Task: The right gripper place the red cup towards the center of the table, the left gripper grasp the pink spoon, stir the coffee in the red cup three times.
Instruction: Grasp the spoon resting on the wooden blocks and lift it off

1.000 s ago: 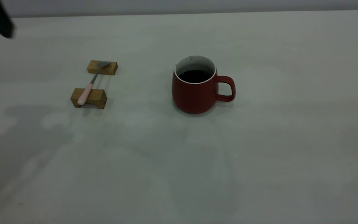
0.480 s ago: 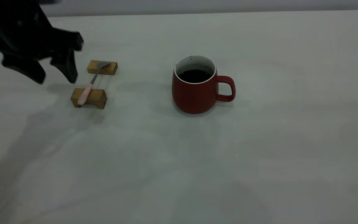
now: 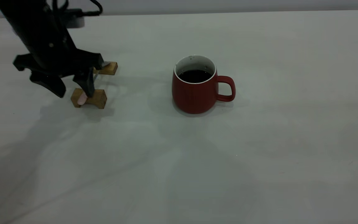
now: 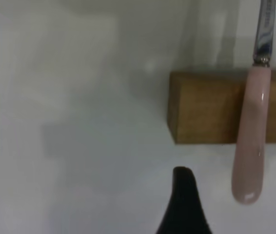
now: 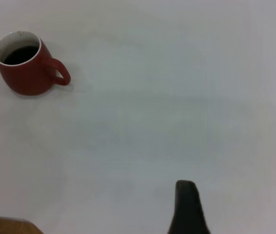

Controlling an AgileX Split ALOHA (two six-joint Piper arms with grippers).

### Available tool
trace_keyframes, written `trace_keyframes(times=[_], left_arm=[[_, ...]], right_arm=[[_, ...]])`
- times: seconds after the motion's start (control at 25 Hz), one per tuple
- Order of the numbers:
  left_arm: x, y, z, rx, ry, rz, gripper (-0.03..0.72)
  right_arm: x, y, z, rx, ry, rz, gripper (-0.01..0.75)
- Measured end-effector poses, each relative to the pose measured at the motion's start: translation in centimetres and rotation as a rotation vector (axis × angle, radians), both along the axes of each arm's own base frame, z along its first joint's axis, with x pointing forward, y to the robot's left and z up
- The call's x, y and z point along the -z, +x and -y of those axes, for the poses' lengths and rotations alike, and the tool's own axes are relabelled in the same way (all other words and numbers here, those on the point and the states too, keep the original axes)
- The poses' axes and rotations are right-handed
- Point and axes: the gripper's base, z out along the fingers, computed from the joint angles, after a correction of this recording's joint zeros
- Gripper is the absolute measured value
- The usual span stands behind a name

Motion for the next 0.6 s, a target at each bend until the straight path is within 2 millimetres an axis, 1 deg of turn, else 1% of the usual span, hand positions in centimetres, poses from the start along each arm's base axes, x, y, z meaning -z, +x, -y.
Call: trace_keyframes(times=[0.16, 0.32, 0.48, 0.6], left_arm=[[1.0, 0.2, 0.1, 0.0, 0.001, -0.002, 0.6], [1.6, 0.3, 0.1, 0.001, 0.001, -0.001, 0.529], [1.8, 0.3, 0.1, 0.001, 0.001, 0.002, 0.423], [1.8, 0.3, 0.1, 0.0, -0.001, 0.009, 0.305]], right_arm=[[0.0, 0.0, 0.0, 0.0, 0.0, 0.0, 0.587], [0.0, 0.0, 0.0, 0.0, 0.0, 0.0, 0.587], [0.0, 0.0, 0.0, 0.0, 0.0, 0.0, 0.587], [0.0, 0.0, 0.0, 0.0, 0.0, 0.0, 0.587]])
